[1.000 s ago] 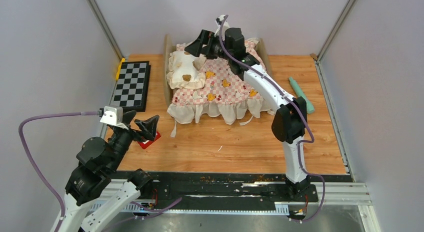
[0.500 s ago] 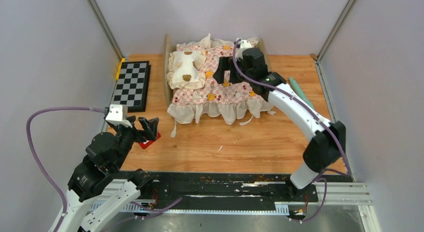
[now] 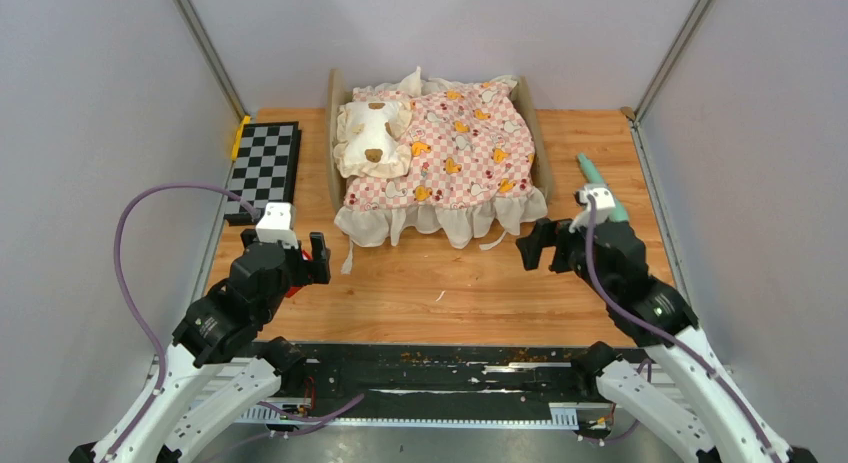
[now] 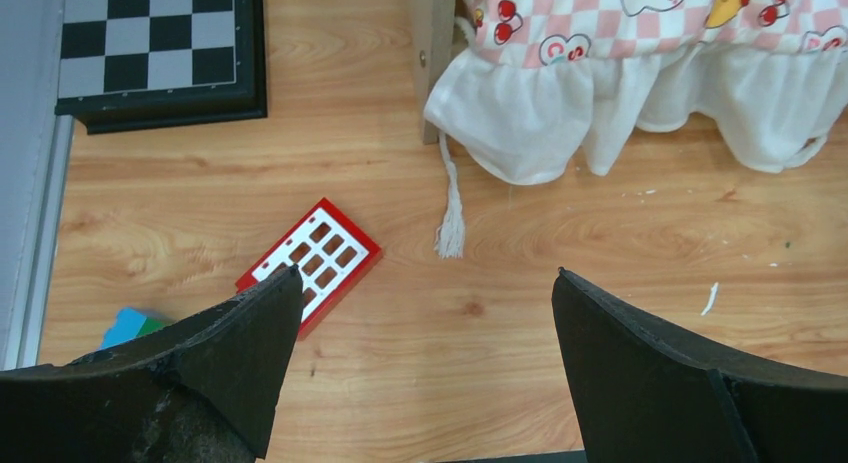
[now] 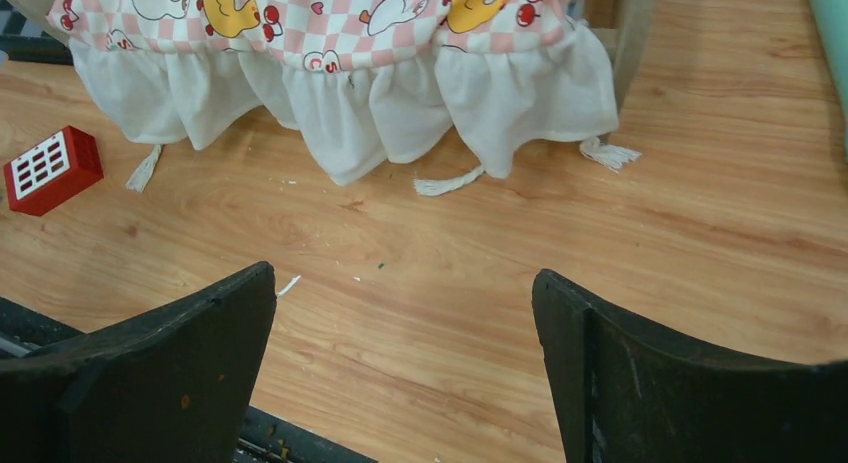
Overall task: Set up the pet bed
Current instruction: Reset both arms
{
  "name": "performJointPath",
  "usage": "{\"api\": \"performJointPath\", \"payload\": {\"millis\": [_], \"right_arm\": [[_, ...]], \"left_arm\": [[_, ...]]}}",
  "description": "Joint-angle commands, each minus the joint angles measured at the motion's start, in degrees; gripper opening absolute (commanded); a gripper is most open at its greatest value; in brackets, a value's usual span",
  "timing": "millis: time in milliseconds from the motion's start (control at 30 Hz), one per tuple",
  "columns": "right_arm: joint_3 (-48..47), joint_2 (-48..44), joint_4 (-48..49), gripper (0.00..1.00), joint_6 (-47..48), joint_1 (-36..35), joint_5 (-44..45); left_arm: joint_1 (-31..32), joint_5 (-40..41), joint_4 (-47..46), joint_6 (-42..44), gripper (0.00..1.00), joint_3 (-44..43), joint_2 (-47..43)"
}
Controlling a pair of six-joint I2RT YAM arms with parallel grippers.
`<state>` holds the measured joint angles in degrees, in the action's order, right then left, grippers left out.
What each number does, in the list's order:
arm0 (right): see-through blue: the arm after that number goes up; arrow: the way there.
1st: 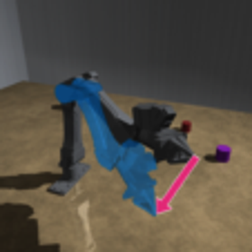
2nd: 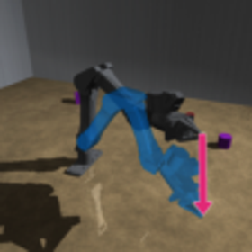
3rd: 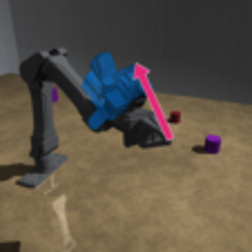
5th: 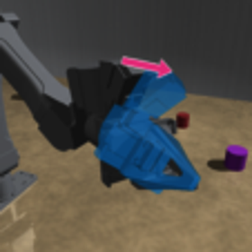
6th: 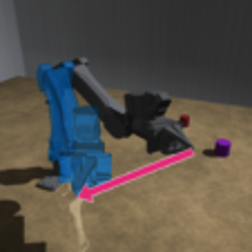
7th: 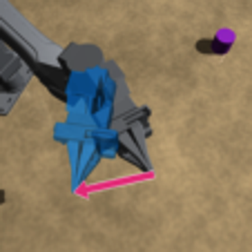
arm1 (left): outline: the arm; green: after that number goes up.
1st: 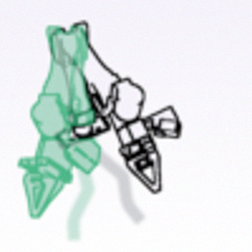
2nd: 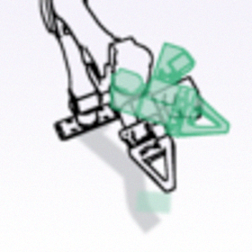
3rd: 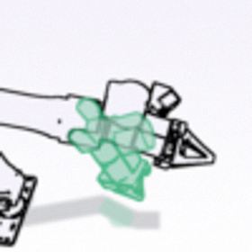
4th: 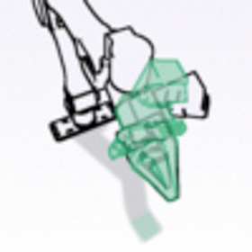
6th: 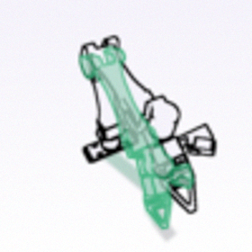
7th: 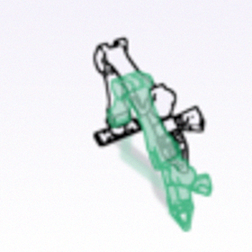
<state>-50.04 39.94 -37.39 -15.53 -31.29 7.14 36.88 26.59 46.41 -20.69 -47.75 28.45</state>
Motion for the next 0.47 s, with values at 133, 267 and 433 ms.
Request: {"api": "performJointPath", "payload": {"millis": [133,267,433], "right_arm": [[8.4,-24.2,0.8,1.00,-0.5,0.2,7.9],[8.1,-28.4,-1.2,1.00,0.4,0.2,13.4],[7.6,-29.0,-2.1,1.00,0.0,0.1,13.1]], "left_arm": [[0.1,3.7,-1.6,-0.1,1.00,2.0,-3.2],[0.1,4.1,-1.8,-0.4,1.00,2.9,-5.6],[0.2,3.1,-2.1,0.2,1.00,2.9,-5.6]]}}
